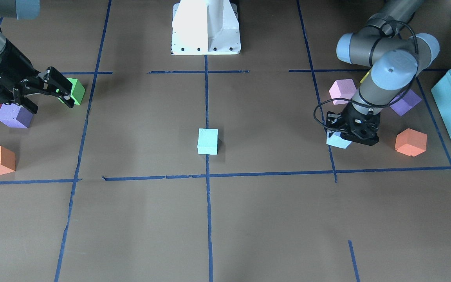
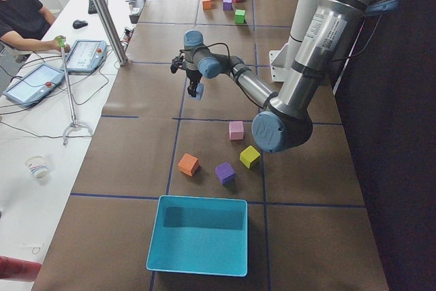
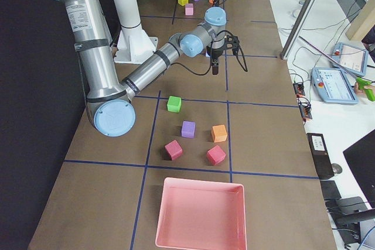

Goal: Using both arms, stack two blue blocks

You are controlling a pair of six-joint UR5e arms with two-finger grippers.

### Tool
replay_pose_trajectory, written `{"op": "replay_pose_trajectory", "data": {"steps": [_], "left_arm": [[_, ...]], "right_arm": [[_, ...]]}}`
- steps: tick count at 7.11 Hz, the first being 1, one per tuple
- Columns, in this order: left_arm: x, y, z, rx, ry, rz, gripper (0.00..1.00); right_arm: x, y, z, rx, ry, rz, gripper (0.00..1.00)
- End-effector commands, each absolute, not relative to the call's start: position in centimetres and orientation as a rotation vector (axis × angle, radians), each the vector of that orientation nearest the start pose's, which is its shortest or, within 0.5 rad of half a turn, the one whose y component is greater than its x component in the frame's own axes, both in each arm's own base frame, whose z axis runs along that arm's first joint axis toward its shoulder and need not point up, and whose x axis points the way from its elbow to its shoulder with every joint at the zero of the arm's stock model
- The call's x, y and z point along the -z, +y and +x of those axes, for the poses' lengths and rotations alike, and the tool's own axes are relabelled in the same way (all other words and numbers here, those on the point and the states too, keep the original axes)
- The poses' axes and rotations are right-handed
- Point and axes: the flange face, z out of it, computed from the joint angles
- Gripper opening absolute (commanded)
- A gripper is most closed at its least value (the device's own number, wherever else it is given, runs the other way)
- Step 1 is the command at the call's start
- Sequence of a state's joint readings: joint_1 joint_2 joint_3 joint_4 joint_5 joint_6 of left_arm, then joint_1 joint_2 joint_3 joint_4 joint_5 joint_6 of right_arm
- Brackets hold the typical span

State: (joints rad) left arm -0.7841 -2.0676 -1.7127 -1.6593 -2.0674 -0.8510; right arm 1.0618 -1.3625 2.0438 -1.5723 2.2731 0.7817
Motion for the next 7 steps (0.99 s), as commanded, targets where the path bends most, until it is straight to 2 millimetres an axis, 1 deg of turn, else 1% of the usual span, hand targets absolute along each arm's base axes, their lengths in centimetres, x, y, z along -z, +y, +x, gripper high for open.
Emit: {"op": "replay_pose_trajectory", "data": {"steps": [1,2,3,4,5,6,7], "left_arm": [[-19.7,-50.5,48.1,-0.043,0.808,0.123,0.05],[-17.6,-49.8,52.1,-0.014,0.794,0.095,0.05],[-13.8,-50.0,56.1,0.018,0.801,0.064,0.05],[-11.0,-51.6,58.8,0.025,0.784,0.051,0.06],[-10.8,-50.7,60.3,0.022,0.767,0.058,0.07],[-11.4,-49.2,61.9,0.008,0.744,0.079,0.07],[-11.5,-49.3,61.9,0.011,0.740,0.079,0.07]], "right_arm": [[-36.5,-48.5,-15.6,0.038,-0.882,0.147,1.00],[-37.4,-48.3,-14.9,0.050,-0.872,0.150,1.00],[-37.7,-48.3,-14.9,0.048,-0.868,0.146,1.00],[-37.8,-48.3,-14.9,0.046,-0.864,0.145,1.00],[-38.2,-48.4,-14.9,0.044,-0.858,0.143,1.00],[-38.2,-48.5,-14.9,0.044,-0.857,0.142,1.00],[-38.3,-48.5,-14.9,0.043,-0.857,0.140,1.00]]}}
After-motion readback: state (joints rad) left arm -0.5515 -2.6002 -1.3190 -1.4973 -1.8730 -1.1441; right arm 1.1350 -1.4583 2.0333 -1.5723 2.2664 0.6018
